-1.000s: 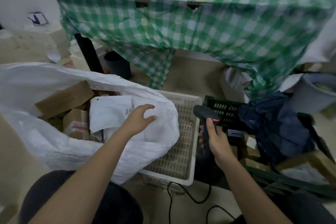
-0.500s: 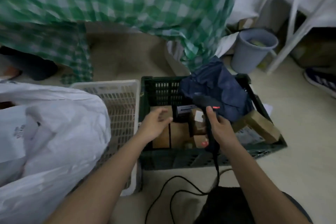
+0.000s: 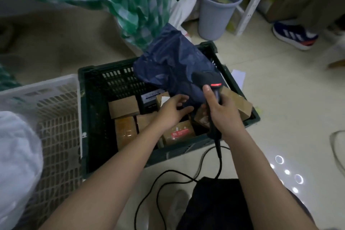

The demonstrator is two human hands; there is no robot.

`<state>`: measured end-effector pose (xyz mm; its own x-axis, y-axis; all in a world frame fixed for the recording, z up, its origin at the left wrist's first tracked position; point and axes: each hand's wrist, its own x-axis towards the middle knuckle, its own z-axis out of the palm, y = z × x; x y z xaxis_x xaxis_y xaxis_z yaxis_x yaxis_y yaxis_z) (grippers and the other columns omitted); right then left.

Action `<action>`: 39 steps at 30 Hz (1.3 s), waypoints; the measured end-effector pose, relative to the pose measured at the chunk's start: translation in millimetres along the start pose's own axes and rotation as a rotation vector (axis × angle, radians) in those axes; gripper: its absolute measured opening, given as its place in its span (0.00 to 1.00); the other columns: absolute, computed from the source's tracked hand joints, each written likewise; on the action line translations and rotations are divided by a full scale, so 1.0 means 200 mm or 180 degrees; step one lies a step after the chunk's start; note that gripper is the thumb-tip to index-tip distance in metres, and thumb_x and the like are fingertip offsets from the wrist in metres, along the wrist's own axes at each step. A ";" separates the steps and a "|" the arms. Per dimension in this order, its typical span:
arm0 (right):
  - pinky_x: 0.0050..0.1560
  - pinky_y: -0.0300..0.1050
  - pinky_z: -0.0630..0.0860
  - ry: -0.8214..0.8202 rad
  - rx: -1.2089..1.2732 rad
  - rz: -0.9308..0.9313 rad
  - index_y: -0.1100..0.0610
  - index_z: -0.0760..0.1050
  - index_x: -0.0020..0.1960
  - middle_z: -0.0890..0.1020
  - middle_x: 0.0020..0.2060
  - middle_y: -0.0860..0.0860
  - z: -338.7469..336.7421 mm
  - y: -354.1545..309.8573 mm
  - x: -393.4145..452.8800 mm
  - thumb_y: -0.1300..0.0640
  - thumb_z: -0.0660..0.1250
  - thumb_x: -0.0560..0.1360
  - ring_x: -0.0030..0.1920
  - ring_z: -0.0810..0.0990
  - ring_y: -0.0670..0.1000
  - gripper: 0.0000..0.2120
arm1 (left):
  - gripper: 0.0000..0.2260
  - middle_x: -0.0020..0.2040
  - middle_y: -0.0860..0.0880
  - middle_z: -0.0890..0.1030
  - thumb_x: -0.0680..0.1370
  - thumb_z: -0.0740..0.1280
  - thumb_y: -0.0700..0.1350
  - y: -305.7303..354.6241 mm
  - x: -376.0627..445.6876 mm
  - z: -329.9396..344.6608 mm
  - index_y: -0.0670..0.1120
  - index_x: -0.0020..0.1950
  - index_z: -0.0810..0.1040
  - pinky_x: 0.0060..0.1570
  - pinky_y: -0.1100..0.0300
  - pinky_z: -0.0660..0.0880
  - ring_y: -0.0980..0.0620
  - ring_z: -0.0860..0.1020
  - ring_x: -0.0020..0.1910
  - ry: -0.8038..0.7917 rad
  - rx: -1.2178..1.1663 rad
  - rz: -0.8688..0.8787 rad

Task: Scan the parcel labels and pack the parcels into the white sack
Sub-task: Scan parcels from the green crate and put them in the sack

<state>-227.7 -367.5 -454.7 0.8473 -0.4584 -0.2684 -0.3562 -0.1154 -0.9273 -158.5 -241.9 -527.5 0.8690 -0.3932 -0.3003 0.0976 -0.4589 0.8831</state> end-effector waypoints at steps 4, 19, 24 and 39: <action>0.33 0.36 0.74 0.0546 0.0070 0.0074 0.70 0.77 0.50 0.80 0.35 0.60 -0.19 0.03 0.02 0.42 0.63 0.78 0.32 0.76 0.47 0.28 | 0.28 0.70 0.48 0.70 0.75 0.71 0.46 0.17 0.12 0.16 0.47 0.73 0.66 0.64 0.60 0.67 0.54 0.68 0.67 -0.0334 0.0193 0.0553; 0.33 0.39 0.76 0.0440 0.0640 0.0529 0.56 0.73 0.43 0.76 0.35 0.54 -0.30 0.06 0.03 0.60 0.73 0.73 0.32 0.75 0.50 0.08 | 0.28 0.64 0.49 0.68 0.73 0.73 0.49 0.25 0.15 0.18 0.50 0.71 0.67 0.60 0.55 0.70 0.50 0.70 0.60 0.0262 0.1027 0.0624; 0.36 0.39 0.76 -0.0035 0.0605 0.0171 0.56 0.75 0.46 0.78 0.37 0.52 -0.14 -0.03 -0.01 0.57 0.72 0.73 0.36 0.77 0.49 0.07 | 0.27 0.59 0.51 0.68 0.71 0.76 0.49 0.13 -0.08 -0.11 0.49 0.67 0.71 0.54 0.64 0.74 0.54 0.74 0.55 0.1180 -0.0042 0.0306; 0.37 0.35 0.73 -0.1506 0.0202 -0.0285 0.53 0.78 0.52 0.83 0.42 0.46 0.63 -0.20 -0.46 0.46 0.69 0.75 0.37 0.79 0.42 0.11 | 0.24 0.55 0.52 0.78 0.69 0.75 0.56 -0.24 -1.07 -0.94 0.52 0.60 0.72 0.55 0.47 0.78 0.49 0.80 0.54 0.2828 -0.1111 -0.0412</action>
<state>-240.7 -209.9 -425.5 0.9649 0.0036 -0.2625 -0.2615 -0.0753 -0.9623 -257.4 12.7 -437.5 0.8775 0.4565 -0.1470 0.2325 -0.1370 0.9629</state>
